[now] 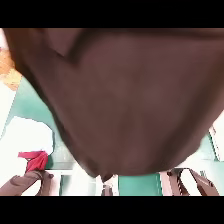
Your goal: Fold the shirts.
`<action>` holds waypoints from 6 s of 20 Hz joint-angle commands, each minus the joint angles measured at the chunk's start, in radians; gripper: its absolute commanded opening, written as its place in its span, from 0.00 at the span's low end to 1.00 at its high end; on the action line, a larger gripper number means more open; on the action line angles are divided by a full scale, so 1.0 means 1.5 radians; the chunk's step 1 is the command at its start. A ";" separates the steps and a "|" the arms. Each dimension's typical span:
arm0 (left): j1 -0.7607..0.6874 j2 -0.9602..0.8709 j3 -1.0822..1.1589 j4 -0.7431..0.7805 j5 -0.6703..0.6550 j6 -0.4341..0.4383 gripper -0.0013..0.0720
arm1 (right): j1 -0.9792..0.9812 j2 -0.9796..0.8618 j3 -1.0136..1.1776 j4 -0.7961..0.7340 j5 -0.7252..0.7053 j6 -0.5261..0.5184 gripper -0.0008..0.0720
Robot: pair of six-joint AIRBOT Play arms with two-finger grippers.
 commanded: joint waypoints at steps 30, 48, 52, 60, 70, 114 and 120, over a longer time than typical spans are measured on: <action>0.116 -0.533 0.022 -0.092 -0.228 0.224 0.06 | 0.073 -0.699 0.163 -0.193 0.224 0.009 0.03; 0.116 -0.533 -0.048 -0.098 -0.332 0.062 0.36 | 0.067 -0.695 0.160 -0.219 0.245 0.058 0.41; 0.118 -0.531 -0.049 -0.094 -0.452 -0.037 0.98 | 0.039 -0.627 0.182 -0.317 0.342 0.149 0.46; 0.118 -0.183 -0.460 -0.059 -0.309 -0.060 0.98 | -0.019 -0.307 -0.198 -0.372 0.321 0.273 0.37; 0.117 -0.024 -0.870 -0.320 0.035 0.000 0.98 | -0.019 -0.122 -0.576 -0.268 0.087 0.278 0.65; 0.120 -0.455 -0.154 -0.489 0.084 0.120 0.86 | 0.130 -0.607 0.102 -0.172 0.039 0.258 0.59; 0.195 -0.454 -0.068 -0.488 -0.063 0.120 0.86 | 0.006 -0.610 0.214 -0.220 0.231 0.123 0.75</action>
